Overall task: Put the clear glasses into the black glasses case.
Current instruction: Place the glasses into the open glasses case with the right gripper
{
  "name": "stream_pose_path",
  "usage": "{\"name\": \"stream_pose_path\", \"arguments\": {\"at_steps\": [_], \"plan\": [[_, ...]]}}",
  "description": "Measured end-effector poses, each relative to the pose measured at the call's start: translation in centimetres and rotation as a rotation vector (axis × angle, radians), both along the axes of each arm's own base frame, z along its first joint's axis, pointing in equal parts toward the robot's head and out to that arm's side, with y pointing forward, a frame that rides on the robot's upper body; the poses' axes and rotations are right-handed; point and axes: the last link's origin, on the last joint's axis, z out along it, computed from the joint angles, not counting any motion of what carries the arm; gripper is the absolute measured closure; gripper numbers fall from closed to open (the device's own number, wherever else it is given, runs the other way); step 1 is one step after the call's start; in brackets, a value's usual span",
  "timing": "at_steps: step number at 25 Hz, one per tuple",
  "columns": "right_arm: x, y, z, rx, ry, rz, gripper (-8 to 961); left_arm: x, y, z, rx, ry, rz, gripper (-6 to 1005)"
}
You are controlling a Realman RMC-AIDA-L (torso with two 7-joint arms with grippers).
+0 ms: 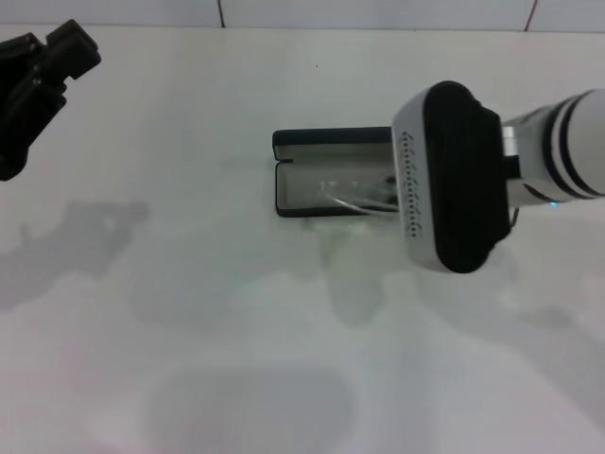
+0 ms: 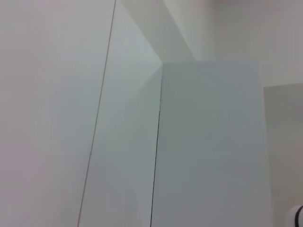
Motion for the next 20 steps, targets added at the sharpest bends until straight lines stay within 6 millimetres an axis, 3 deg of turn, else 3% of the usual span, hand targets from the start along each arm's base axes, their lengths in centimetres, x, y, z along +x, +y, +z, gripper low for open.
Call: {"name": "stream_pose_path", "arguments": {"at_steps": [10,20], "plan": [[-0.1,2.1,-2.4,0.035,-0.052,0.063,839,-0.3,0.3,-0.2,0.008,-0.025,0.04,931],[0.0,2.9,-4.1,0.039,-0.052,0.095,839,-0.8,-0.1,-0.4,0.017,-0.045,0.071,930]]}}
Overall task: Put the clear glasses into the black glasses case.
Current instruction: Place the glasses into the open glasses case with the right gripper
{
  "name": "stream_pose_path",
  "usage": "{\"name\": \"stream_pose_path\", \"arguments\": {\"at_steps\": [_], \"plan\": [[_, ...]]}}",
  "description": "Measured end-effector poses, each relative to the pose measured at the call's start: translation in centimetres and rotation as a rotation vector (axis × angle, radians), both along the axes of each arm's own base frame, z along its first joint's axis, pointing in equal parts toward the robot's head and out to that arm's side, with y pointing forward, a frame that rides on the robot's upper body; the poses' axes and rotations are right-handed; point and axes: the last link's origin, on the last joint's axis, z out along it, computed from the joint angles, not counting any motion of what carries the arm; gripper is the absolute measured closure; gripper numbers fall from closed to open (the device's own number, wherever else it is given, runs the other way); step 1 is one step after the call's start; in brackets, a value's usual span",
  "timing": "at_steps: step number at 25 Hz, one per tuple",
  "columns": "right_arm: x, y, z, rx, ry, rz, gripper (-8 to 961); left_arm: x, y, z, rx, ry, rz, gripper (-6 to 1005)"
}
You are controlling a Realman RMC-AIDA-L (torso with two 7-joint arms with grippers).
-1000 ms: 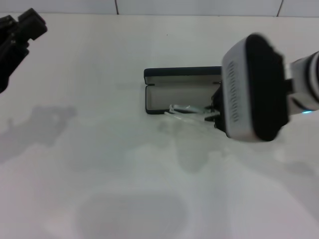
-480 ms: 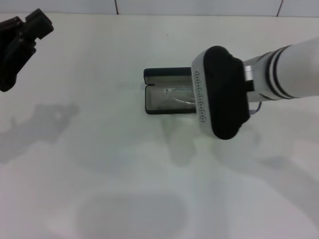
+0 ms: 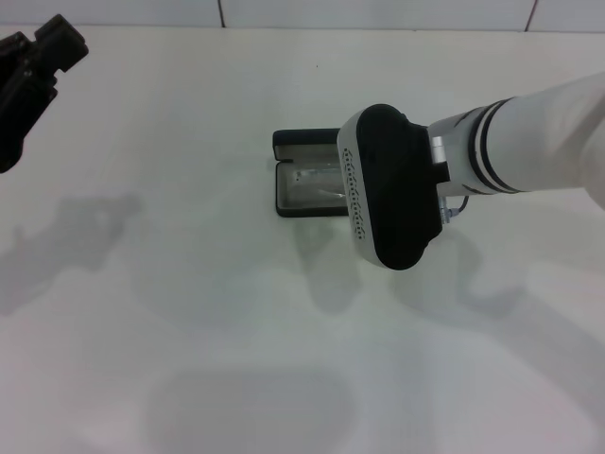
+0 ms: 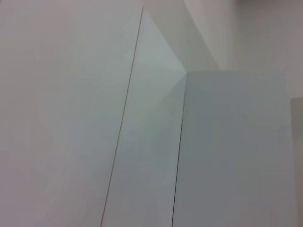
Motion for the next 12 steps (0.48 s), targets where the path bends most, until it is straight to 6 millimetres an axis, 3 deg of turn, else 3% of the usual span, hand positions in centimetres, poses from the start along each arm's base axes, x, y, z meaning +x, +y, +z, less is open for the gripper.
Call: {"name": "stream_pose_path", "arguments": {"at_steps": [12], "plan": [[0.71,0.36,-0.59,0.071,-0.034,0.038,839,-0.12,-0.11,-0.14,0.005,0.003,0.003,930]]}}
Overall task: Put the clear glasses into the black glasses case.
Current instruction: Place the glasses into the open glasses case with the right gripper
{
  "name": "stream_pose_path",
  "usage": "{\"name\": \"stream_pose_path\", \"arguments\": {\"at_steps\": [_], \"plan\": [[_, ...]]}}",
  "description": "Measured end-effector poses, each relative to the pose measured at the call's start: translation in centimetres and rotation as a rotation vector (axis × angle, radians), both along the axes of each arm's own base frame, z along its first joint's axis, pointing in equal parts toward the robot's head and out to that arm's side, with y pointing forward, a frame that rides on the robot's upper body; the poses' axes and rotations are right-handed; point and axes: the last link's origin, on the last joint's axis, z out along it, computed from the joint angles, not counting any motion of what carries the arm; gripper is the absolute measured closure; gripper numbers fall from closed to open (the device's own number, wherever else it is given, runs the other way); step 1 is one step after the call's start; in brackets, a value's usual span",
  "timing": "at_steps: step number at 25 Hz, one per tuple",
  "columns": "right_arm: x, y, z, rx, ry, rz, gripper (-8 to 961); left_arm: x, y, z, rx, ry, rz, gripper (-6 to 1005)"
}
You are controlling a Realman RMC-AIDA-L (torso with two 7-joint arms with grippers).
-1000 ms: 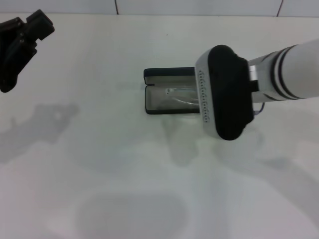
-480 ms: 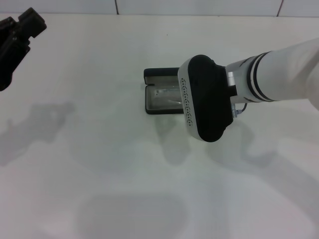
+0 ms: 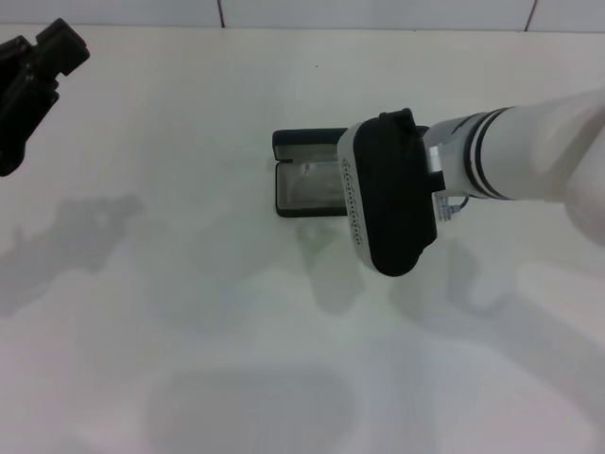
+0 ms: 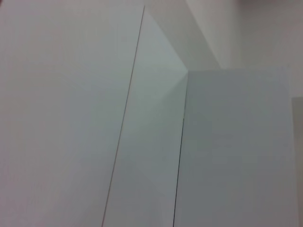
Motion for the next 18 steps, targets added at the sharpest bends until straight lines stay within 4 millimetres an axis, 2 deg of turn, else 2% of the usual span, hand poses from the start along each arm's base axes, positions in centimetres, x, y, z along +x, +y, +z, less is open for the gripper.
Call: {"name": "stream_pose_path", "arguments": {"at_steps": [18], "plan": [[0.74,0.41,-0.7,0.012,0.01,0.012,833,-0.07,-0.31,-0.19,-0.002,-0.009,0.002,930]]}}
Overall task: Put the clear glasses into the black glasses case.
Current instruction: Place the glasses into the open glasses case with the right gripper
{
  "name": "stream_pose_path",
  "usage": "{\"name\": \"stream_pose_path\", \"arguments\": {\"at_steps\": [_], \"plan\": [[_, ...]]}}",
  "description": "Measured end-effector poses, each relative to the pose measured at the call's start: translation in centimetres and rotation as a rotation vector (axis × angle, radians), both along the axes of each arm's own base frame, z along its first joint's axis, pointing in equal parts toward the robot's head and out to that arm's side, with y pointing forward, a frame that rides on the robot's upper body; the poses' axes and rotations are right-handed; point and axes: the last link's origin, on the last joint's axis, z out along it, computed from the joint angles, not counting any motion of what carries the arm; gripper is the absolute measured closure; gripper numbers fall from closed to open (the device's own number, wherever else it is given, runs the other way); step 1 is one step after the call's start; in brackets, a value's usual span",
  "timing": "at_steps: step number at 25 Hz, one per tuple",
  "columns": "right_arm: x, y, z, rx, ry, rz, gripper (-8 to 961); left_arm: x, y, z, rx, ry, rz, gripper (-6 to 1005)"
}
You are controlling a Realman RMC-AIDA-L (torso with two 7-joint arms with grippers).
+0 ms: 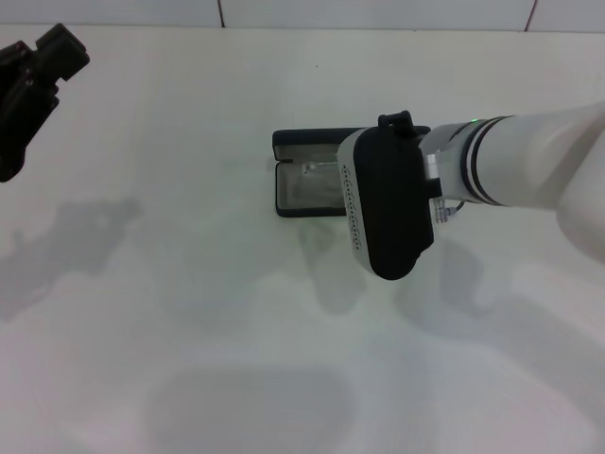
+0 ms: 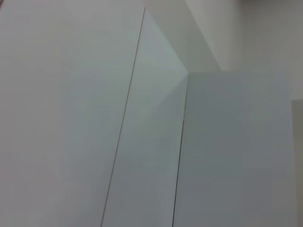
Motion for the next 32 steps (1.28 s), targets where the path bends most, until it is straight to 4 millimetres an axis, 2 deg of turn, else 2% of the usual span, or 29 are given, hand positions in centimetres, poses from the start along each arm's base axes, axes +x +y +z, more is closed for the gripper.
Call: {"name": "stream_pose_path", "arguments": {"at_steps": [32], "plan": [[0.1,-0.2,-1.2,-0.014,0.027,0.062,817,-0.1,-0.1,0.1,0.007,-0.004,0.006,930]]}}
